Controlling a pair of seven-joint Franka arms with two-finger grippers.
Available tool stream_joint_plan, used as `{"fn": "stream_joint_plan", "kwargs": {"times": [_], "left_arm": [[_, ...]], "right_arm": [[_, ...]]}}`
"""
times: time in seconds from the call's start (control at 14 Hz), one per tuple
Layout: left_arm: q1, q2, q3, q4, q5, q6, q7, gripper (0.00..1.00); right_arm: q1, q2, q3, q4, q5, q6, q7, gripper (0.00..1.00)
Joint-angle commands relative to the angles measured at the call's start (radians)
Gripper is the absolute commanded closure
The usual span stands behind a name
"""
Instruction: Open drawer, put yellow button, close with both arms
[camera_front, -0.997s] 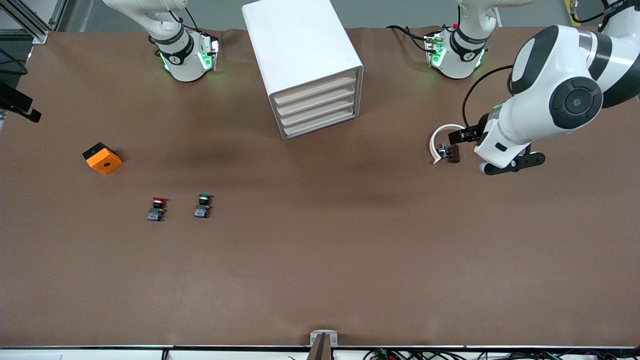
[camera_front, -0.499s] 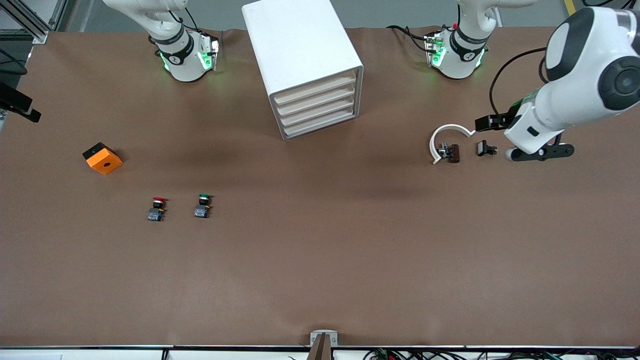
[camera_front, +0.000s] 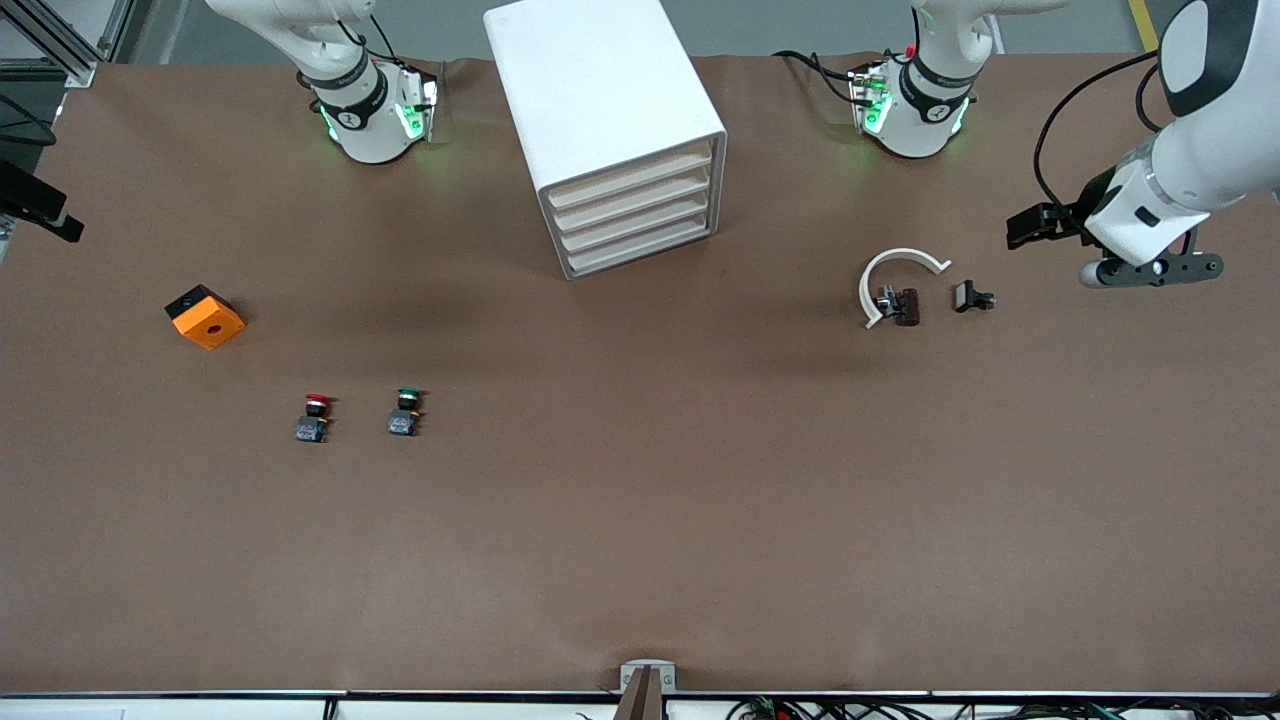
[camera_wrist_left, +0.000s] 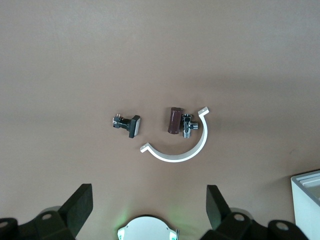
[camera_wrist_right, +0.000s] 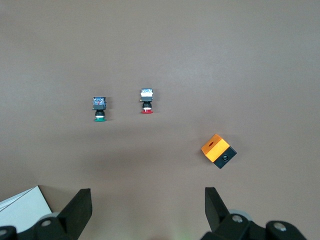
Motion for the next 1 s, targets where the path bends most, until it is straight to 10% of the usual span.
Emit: {"fn": "stream_joint_plan", "kwargs": {"times": [0.0, 0.93], "left_arm": [[0.041, -0.063, -0.017, -0.028, 0.006, 0.030, 0.015, 0.00], [0.059, -0.057, -0.031, 0.202, 0.003, -0.170, 0.021, 0.00]], "right_arm": [[-0.009, -0.037, 0.009, -0.030, 0.009, -0.003, -0.002, 0.00], [-0.006, -0.095, 0.009, -0.084, 0.010, 0.002, 0.001, 0.00]]}}
